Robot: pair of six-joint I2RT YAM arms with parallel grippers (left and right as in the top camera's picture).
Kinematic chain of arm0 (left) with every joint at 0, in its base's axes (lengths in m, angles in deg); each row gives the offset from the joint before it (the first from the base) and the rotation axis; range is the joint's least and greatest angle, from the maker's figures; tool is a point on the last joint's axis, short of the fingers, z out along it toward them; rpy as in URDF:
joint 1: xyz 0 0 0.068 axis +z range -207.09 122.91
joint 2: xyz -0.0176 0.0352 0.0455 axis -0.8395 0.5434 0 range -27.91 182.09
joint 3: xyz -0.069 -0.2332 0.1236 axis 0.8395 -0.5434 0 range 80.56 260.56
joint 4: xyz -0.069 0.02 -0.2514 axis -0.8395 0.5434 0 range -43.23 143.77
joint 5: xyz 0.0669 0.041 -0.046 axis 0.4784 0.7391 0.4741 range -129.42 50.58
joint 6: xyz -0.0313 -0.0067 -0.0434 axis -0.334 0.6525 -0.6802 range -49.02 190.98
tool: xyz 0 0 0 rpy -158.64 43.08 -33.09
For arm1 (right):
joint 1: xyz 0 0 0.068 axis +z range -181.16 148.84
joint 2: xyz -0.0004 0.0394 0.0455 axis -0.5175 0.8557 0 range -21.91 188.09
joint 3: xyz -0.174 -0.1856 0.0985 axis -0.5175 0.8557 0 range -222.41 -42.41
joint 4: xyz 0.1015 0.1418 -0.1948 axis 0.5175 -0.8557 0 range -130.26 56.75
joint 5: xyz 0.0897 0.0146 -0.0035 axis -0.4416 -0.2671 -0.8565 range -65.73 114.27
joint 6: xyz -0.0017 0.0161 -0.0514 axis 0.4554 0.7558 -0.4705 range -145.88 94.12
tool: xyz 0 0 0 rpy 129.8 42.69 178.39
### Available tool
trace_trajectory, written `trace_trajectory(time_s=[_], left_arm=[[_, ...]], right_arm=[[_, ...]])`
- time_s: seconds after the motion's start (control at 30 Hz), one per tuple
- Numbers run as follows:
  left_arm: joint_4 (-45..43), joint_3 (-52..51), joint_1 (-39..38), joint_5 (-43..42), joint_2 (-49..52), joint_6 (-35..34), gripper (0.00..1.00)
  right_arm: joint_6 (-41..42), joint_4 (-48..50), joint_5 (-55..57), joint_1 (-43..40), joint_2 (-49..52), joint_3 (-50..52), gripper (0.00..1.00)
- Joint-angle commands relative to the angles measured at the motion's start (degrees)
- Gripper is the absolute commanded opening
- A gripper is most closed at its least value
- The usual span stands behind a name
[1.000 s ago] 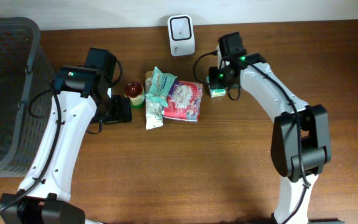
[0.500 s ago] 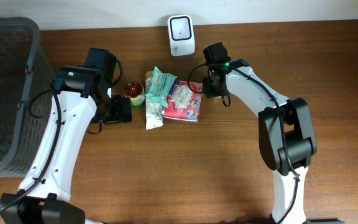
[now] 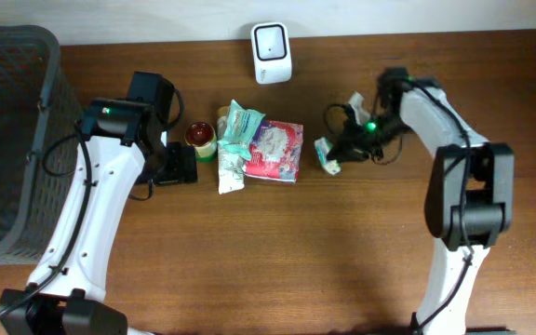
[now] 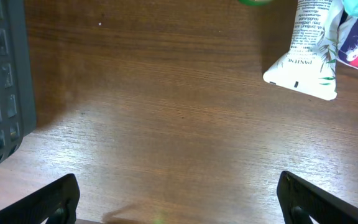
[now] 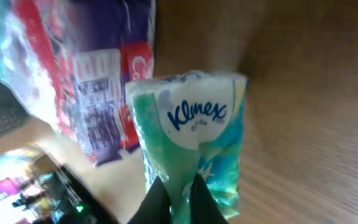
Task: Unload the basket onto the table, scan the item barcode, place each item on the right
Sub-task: 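Close the right gripper on the tissue pack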
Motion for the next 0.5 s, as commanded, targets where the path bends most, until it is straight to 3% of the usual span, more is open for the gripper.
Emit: trace_trajectory(time_s=[0.0, 0.07, 0.1, 0.23, 0.33, 0.47], left_arm=[[0.1, -0.3, 0.2, 0.4, -0.9, -0.6, 0.99], [0.1, -0.3, 0.2, 0.4, -0.9, -0.6, 0.99], [0.1, -0.3, 0.2, 0.4, -0.9, -0.6, 0.99], [0.1, -0.3, 0.2, 0.4, -0.9, -0.6, 0.99], [0.1, -0.3, 0.2, 0.4, -0.9, -0.6, 0.99], [0.1, -0.3, 0.2, 0.4, -0.9, -0.6, 0.99]], right_arm=[[-2.7, 5.0, -11.5, -3.7, 0.2, 8.5, 0.04], [0.2, 6.9, -9.7, -7.1, 0.2, 11.7, 0.04], [0.1, 5.8, -9.2, -9.8, 0.2, 11.1, 0.13], [0.1, -2.6, -0.7, -13.4, 0.2, 3.9, 0.23], [0.0, -10.4, 5.8, -12.9, 0.2, -3.5, 0.31], [-2.0, -11.7, 11.1, -9.8, 0.2, -4.7, 0.53]])
